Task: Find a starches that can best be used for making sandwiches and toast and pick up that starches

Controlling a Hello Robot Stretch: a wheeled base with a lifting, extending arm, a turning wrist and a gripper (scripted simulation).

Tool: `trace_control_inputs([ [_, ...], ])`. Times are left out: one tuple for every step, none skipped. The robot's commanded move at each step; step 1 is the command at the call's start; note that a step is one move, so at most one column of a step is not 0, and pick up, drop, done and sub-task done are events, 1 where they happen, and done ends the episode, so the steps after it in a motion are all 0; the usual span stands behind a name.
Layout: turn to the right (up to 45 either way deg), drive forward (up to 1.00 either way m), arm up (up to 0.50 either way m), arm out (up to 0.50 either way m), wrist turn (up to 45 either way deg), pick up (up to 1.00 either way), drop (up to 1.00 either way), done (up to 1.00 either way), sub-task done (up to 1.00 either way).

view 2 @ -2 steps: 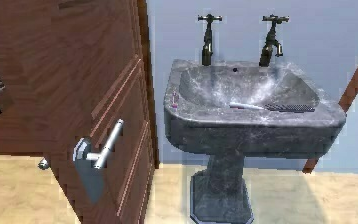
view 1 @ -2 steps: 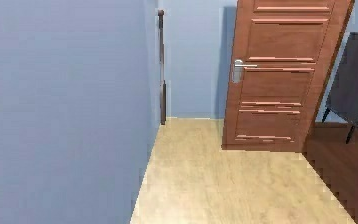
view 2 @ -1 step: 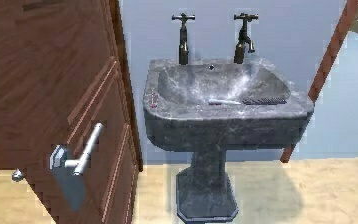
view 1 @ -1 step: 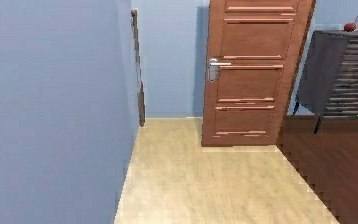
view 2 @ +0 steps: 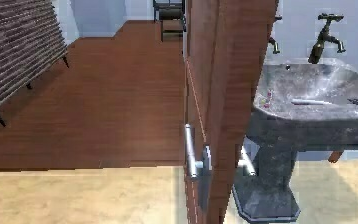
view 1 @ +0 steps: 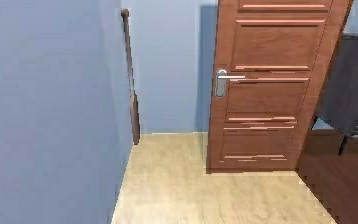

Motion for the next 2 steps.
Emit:
trace_control_inputs([
  [27.0,0.00,0.00,0.00,0.0,0.00,0.00,0.00,0.00],
  [0.0,0.55,0.00,0.00,0.0,0.00,0.00,0.00,0.00],
])
